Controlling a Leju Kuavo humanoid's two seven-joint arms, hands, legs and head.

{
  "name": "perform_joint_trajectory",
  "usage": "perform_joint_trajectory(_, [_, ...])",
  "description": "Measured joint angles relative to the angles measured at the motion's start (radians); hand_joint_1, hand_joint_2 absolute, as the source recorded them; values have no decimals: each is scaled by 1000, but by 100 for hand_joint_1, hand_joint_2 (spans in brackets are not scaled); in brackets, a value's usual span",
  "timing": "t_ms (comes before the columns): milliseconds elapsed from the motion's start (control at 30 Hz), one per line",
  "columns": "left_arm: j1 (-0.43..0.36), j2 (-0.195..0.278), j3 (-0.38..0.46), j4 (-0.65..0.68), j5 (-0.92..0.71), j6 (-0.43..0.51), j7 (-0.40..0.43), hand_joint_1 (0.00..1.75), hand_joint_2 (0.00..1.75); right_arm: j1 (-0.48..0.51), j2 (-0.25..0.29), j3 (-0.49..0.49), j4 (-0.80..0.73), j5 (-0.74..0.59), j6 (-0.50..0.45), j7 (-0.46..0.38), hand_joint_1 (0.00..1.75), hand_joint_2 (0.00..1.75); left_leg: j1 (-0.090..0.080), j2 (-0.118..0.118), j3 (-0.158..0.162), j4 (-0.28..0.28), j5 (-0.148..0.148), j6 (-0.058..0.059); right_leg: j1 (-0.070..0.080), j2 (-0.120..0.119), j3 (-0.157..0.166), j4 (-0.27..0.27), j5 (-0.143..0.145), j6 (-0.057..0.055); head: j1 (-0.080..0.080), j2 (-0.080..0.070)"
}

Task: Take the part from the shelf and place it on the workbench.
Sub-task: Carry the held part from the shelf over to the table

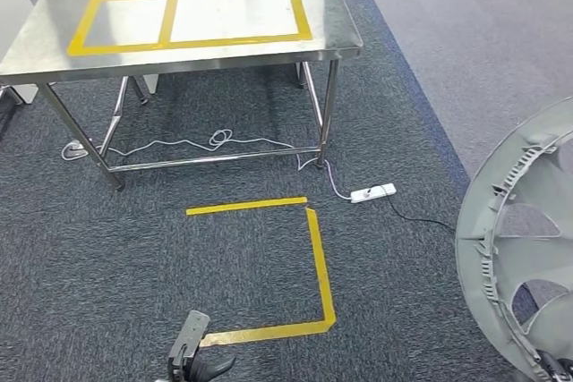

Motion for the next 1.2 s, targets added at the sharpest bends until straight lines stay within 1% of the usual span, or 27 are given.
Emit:
perform_joint_trajectory(67, [-1,0,0,0,0,-1,1,0,175,-1,0,-1,1,0,1,-5,175,175,-3,4,0,5,-2,-6,1,-9,81,-141,44,-4,1,0])
perform_joint_trajectory(100, [-2,0,0,0,0,-1,1,0,175,-1,0,-1,2,0,1,-7,175,175,-5,5,-2,8,-3,-11,2,-11,109,-190,54,-10,0,0])
perform_joint_trajectory(133, [-3,0,0,0,0,-1,1,0,175,-1,1,-2,3,0,1,-9,175,175,-8,6,-5,12,-4,-13,3,-12,121,-212,54,-14,0,0])
perform_joint_trajectory(200, [-4,1,0,0,0,-1,2,0,175,0,2,-4,5,0,2,-12,175,175,-12,6,-10,16,-3,-3,1,-9,123,-216,58,-20,-1,0])
perform_joint_trajectory(267, [-4,4,0,0,0,0,3,0,175,0,5,-5,6,0,2,-14,175,175,-14,4,-11,16,1,7,-4,-10,121,-220,64,-15,-1,0])
perform_joint_trajectory(300, [-5,6,0,0,0,1,3,0,175,-1,7,-6,6,0,2,-16,175,175,-17,3,-10,9,6,6,-8,-11,123,-227,69,-13,-1,0])
perform_joint_trajectory(367, [-7,6,0,0,0,2,3,0,175,0,9,-7,6,0,2,-18,175,175,-17,3,16,-51,39,12,-4,-11,129,-243,74,-12,-3,0])
perform_joint_trajectory(433, [-10,6,0,0,0,2,3,0,175,0,11,-8,7,-1,2,-21,175,175,-6,5,48,-123,76,22,2,-5,111,-205,45,-12,-1,0])
perform_joint_trajectory(467, [-12,6,0,0,0,2,3,0,175,0,11,-10,8,0,2,-22,175,175,1,6,53,-138,85,20,0,-3,87,-156,17,-8,2,0])
perform_joint_trajectory(500, [-12,5,0,0,0,1,3,0,175,-1,11,-11,9,0,2,-23,175,175,6,5,52,-142,89,17,-4,-1,60,-96,-11,-1,3,0])
perform_joint_trajectory(533, [-11,4,0,0,0,1,4,0,175,-2,12,-12,9,0,3,-25,175,175,12,4,48,-138,89,8,-10,-1,38,-49,-28,8,4,0])
perform_joint_trajectory(567, [-10,3,0,0,0,1,4,0,175,-2,12,-12,9,1,3,-26,175,175,20,2,43,-130,85,-3,-17,-2,28,-28,-29,19,5,0])
perform_joint_trajectory(600, [-8,2,0,0,0,1,4,0,175,-2,12,-12,9,1,3,-27,175,175,30,-1,37,-117,80,-16,-26,-3,35,-41,-13,31,5,0])
perform_joint_trajectory(633, [-8,1,0,0,0,1,4,0,175,-1,12,-12,9,1,3,-27,175,175,42,-5,27,-96,71,-32,-36,-4,62,-91,17,46,5,0])
perform_joint_trajectory(667, [-9,2,0,0,0,1,4,0,175,-3,12,-12,10,0,4,-26,175,175,53,-9,14,-68,59,-50,-44,1,90,-140,35,63,6,0])
perform_joint_trajectory(700, [-9,5,0,0,0,1,4,0,175,-5,12,-12,12,0,4,-25,175,175,60,-14,0,-39,45,-67,-48,8,109,-178,45,74,11,0])
perform_joint_trajectory(733, [-10,6,0,-1,0,1,4,0,175,-6,12,-13,13,0,4,-25,175,175,63,-17,-15,-11,31,-81,-50,13,119,-193,42,66,15,0])
perform_joint_trajectory(767, [-10,7,0,-1,0,1,4,0,175,-6,13,-13,14,0,4,-25,175,175,62,-19,-25,7,21,-91,-49,17,112,-181,29,50,16,0])
perform_joint_trajectory(833, [-9,7,0,-1,1,1,4,0,175,-4,15,-13,15,0,5,-24,175,175,62,-21,-34,20,15,-101,-48,12,100,-158,22,9,10,0])
perform_joint_trajectory(900, [-7,7,0,-1,1,1,4,0,175,-3,17,-12,16,0,6,-25,175,175,63,-20,-46,44,-5,-104,-45,7,93,-147,23,-5,-2,0])
perform_joint_trajectory(933, [-6,7,0,-1,1,1,4,0,175,-3,18,-13,16,-1,6,-26,175,175,62,-20,-63,84,-33,-102,-41,5,89,-147,25,-9,-7,0])
perform_joint_trajectory(1000, [-5,6,0,-1,1,1,4,0,175,-1,19,-13,16,0,7,-29,175,175,55,-19,-119,218,-108,-90,-31,3,86,-151,31,-17,-16,0])
perform_joint_trajectory(1033, [-4,6,0,-1,1,1,5,0,175,-1,19,-13,17,0,7,-32,175,175,48,-19,-144,282,-135,-82,-25,2,85,-153,33,-20,-18,0])
perform_joint_trajectory(1067, [-3,6,0,-1,1,1,5,0,175,-1,20,-13,17,0,8,-35,175,175,40,-19,-158,321,-145,-72,-17,2,83,-153,35,-23,-18,0])
perform_joint_trajectory(1100, [-2,6,0,-1,2,1,5,0,175,-1,20,-13,17,0,8,-39,175,175,31,-19,-156,321,-136,-57,-9,2,82,-153,36,-24,-18,0])
perform_joint_trajectory(1133, [-2,5,0,-1,2,1,5,0,175,-1,21,-13,17,0,8,-42,175,175,20,-20,-137,285,-110,-40,-1,3,83,-154,36,-27,-18,0])
perform_joint_trajectory(1200, [-3,7,0,-1,5,3,2,0,175,-1,24,-13,17,0,8,-49,175,175,-5,-21,-75,157,-48,7,11,3,85,-156,37,-31,-16,0])
